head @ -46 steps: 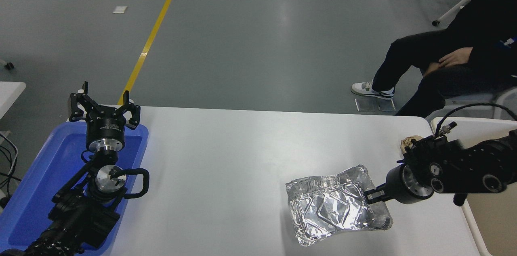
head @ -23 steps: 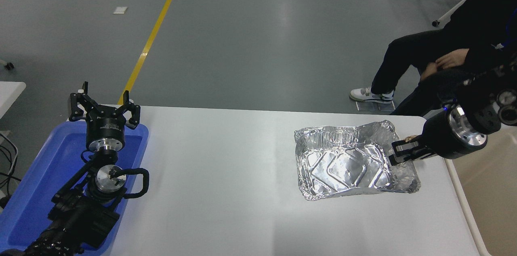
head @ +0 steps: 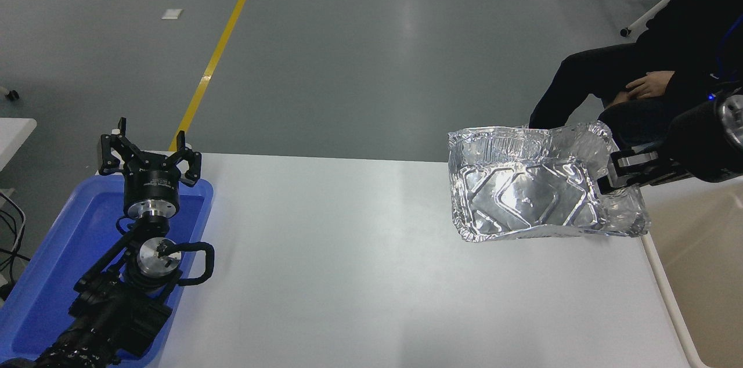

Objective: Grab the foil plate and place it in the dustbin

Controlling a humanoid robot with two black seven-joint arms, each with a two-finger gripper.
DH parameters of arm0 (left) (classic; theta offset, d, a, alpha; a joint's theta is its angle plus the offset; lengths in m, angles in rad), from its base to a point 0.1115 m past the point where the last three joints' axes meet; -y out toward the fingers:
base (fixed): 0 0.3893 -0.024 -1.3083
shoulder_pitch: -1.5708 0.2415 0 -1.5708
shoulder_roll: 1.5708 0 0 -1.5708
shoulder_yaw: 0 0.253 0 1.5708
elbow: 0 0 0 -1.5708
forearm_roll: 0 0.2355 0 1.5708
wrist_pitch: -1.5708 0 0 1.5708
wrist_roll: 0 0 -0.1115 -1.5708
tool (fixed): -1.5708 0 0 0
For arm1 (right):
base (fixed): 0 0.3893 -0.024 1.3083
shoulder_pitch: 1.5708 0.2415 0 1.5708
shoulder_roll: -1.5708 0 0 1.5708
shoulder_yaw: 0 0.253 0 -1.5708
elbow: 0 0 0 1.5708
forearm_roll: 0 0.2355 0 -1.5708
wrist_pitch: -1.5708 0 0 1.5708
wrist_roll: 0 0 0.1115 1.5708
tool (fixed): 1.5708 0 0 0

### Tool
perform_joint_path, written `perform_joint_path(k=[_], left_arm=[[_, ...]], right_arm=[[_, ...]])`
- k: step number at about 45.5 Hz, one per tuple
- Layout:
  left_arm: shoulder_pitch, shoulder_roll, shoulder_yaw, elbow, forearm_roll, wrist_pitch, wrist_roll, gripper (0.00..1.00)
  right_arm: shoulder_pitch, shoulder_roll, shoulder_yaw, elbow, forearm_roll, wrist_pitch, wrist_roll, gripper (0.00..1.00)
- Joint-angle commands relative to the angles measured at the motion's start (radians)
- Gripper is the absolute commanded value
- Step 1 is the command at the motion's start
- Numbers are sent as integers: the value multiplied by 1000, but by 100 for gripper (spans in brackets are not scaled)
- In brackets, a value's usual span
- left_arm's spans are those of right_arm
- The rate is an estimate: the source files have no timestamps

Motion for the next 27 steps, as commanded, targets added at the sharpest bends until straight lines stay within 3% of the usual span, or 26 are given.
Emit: perform_joint_path(k=[1,17,27], left_arm=[[0,1,0,-1,0,0,-1,99],[0,1,0,1,0,0,1,99],[0,1,0,1,-2,0,-1,99]], right_arm=[[19,-71,-9,-125,78,-28,-28,0],[-203,-218,2,-476,274,-247,-39,0],[-485,-264,37,-529,512,-453,-24,0]])
